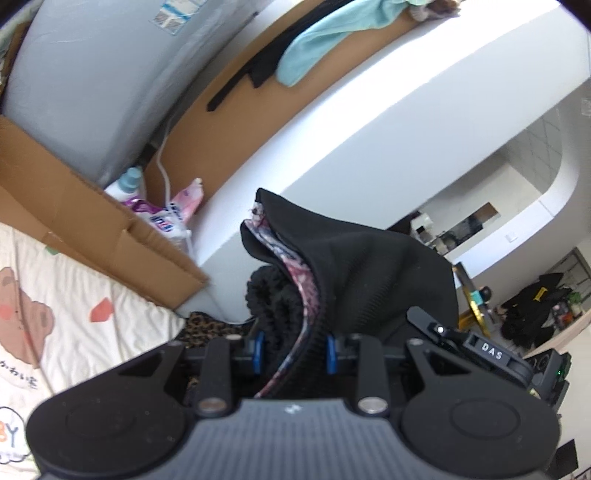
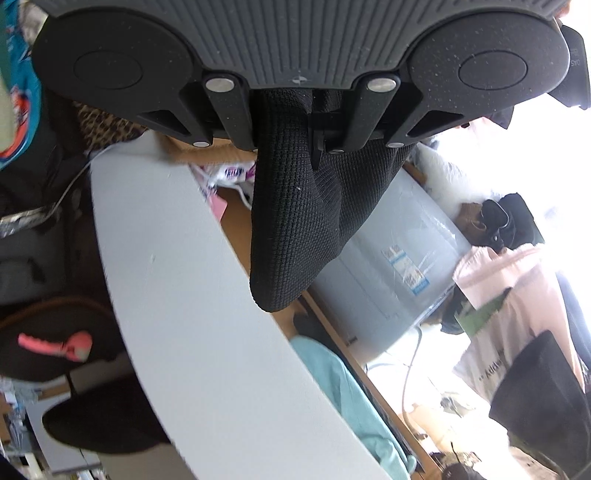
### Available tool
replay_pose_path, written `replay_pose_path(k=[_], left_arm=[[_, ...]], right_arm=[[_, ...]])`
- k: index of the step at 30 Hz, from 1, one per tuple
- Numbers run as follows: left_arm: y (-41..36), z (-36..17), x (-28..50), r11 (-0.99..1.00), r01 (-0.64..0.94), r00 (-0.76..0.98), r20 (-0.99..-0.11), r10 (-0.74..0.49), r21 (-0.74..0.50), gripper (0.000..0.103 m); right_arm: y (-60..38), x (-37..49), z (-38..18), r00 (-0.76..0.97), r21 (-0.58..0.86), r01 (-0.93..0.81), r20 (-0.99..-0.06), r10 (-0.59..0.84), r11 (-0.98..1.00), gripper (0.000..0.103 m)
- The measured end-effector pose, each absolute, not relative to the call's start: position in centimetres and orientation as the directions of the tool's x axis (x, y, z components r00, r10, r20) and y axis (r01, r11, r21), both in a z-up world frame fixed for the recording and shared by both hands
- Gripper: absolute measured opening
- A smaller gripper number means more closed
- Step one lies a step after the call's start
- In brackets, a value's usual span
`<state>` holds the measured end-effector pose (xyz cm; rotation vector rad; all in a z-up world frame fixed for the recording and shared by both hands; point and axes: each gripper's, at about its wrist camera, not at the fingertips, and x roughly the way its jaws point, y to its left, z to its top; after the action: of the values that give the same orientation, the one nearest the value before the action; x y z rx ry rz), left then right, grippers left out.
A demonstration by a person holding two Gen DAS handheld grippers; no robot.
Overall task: Fold clothes
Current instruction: 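Carry the bundle with both grippers onto the leopard-print clothes pile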
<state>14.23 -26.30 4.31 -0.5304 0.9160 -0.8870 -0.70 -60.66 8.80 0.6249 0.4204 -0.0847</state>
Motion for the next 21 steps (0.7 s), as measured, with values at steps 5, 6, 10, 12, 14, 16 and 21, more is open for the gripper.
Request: replay_pose_path(k=[5,6,10,12,14,16,21], left_arm=[[-27.8,5.8,13.0,0.515,0.443,0.301,-0.419,-0.857,-0.734,0.032],[-28.0,5.9,12.7,0.51,0.447,0.3,-0.414,-0.859,-0.735,0.032],[-29.0,5.6,12.0,0.498,0.457,0.29,-0.406,-0.867,-0.737,0.032],[-29.5,4.9,11.9,0.493,0.459,0.279,-0.407,-0.87,-0.739,0.032],[-30.1,4.2,11.8,0.488,0.463,0.264,-0.411,-0.873,-0.74,0.032],[-30.7,3.3,11.8,0.481,0.468,0.246,-0.413,-0.877,-0.742,0.032],[-32.6,0.6,12.0,0.451,0.483,0.197,-0.409,-0.891,-0.751,0.032]], right_arm=[[-62.0,-2.7,10.7,0.923,0.531,0.2,-0.385,0.024,0.824,0.008],[-62.3,-3.1,11.1,0.925,0.527,0.2,-0.381,0.019,0.826,0.008],[-63.3,-4.7,12.6,0.932,0.511,0.199,-0.363,0.0,0.836,0.008],[-63.9,-5.6,12.9,0.935,0.506,0.199,-0.356,-0.008,0.839,0.008],[-64.4,-6.3,12.0,0.934,0.511,0.204,-0.356,-0.011,0.835,0.008],[-64.9,-6.8,11.0,0.933,0.512,0.213,-0.361,-0.016,0.832,0.008],[-66.1,-7.8,8.3,0.926,0.49,0.237,-0.376,-0.042,0.839,0.008]])
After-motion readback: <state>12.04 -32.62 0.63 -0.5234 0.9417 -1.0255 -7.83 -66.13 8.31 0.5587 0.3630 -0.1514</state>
